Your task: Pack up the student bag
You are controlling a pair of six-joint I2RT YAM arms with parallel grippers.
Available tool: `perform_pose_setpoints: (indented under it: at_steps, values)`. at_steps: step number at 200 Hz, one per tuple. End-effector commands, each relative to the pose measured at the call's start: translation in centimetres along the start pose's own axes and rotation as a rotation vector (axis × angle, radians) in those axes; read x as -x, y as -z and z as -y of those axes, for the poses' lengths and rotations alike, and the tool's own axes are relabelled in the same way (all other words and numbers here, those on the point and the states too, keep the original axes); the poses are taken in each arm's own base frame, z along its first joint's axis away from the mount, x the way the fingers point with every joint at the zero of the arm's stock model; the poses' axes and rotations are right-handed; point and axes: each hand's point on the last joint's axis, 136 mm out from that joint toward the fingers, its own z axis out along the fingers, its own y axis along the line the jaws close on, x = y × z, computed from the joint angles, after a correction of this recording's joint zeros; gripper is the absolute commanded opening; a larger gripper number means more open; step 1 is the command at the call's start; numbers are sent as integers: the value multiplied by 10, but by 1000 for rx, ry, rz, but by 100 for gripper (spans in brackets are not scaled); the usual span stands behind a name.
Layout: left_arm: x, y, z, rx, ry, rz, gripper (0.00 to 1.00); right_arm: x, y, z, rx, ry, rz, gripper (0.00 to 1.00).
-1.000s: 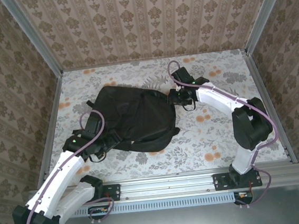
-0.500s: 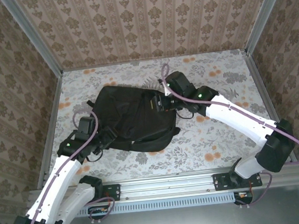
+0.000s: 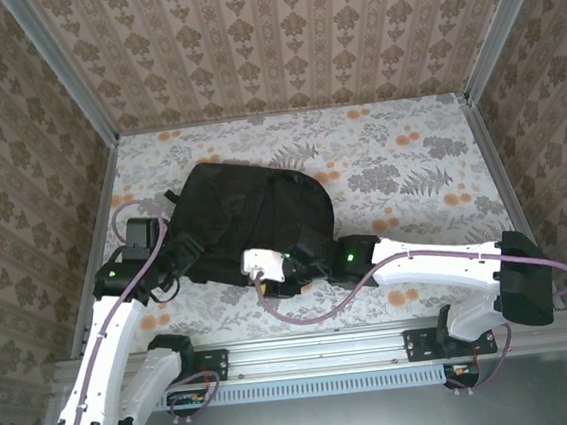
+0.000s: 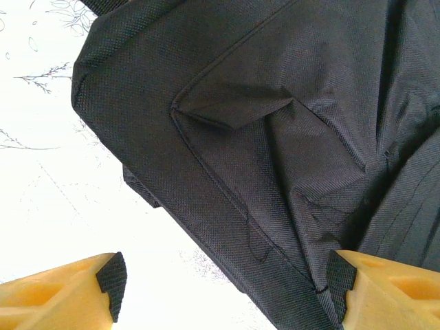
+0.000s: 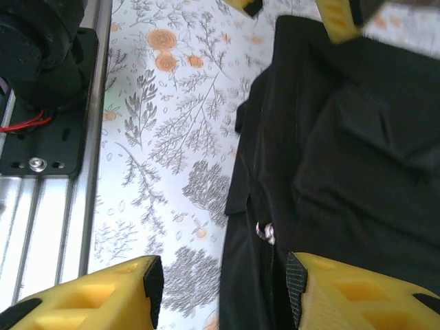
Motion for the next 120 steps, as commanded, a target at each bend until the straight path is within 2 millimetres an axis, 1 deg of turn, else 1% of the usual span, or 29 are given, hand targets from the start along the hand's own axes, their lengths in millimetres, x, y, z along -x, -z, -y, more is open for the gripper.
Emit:
perform_pose_setpoints:
  at_steps: [1,26,42,55,79,100,120]
  values:
    - [2,9,1,-8,-14,-2,80,16,-22,2,-71,274,11,55]
    - [1,7,3,-27,4,-16,80,16,-53,-2,-122,382,-58,56]
    - [0,5,2,-34,16,-24,80,15,-67,-6,-133,435,-77,56]
    - [0,5,3,-39,22,-27,80,15,-76,-1,-166,436,-86,55]
    - [-1,2,3,-49,31,-37,81,18,-87,11,-238,457,-109,51]
    - [-5,-3,2,-61,41,-55,80,21,-90,14,-272,471,-90,49]
    - [-7,-5,2,-66,47,-65,80,21,-92,15,-280,473,-87,43]
